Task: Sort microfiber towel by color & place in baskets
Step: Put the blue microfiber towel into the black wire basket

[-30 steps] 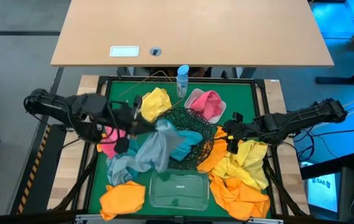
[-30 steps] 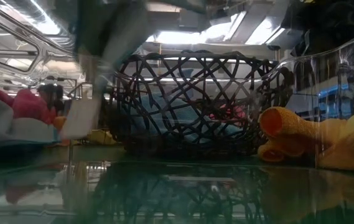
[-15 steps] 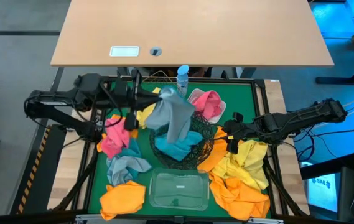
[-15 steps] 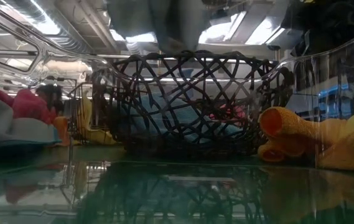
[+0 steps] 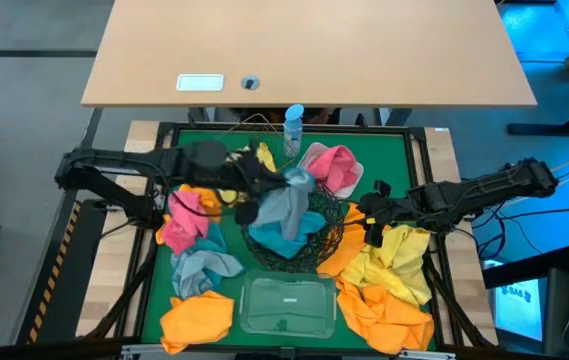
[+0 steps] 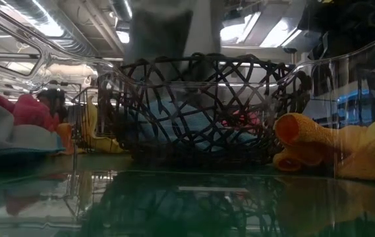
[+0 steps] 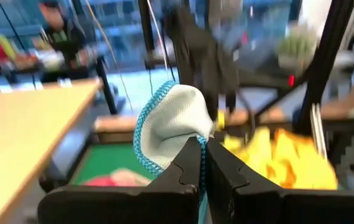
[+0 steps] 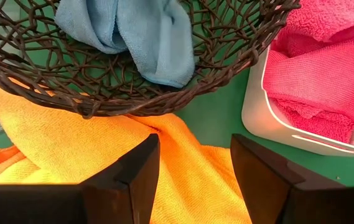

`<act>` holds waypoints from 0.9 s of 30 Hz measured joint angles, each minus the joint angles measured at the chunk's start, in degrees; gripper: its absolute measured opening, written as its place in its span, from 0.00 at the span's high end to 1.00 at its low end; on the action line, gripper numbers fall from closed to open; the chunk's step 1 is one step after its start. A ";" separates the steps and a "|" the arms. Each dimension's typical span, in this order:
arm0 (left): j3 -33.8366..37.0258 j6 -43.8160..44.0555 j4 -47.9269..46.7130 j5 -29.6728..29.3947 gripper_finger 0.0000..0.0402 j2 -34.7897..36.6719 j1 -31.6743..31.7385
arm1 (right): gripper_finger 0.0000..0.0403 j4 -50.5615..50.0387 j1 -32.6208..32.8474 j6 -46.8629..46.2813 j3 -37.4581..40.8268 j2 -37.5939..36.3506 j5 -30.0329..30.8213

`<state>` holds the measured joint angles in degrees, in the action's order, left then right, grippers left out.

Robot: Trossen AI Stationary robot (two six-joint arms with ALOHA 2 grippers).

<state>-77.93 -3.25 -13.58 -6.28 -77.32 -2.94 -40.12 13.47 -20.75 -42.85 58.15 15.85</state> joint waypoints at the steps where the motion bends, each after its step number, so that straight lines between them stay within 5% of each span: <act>1: 0.00 0.04 -1.30 0.00 0.99 -0.83 -0.09 | 0.52 0.00 0.02 0.02 0.00 0.00 -0.01; 16: 0.00 0.17 -20.17 -0.02 0.98 -13.96 -0.22 | 0.52 -0.02 0.02 0.02 -0.02 0.00 -0.01; 27: 0.02 0.11 -23.10 -0.04 0.98 -22.75 -0.22 | 0.52 -0.04 0.00 0.01 -0.02 0.00 -0.01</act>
<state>-77.91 -3.14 -36.68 -6.33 -100.07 -3.16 -40.16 13.47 -20.74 -42.87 58.15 15.84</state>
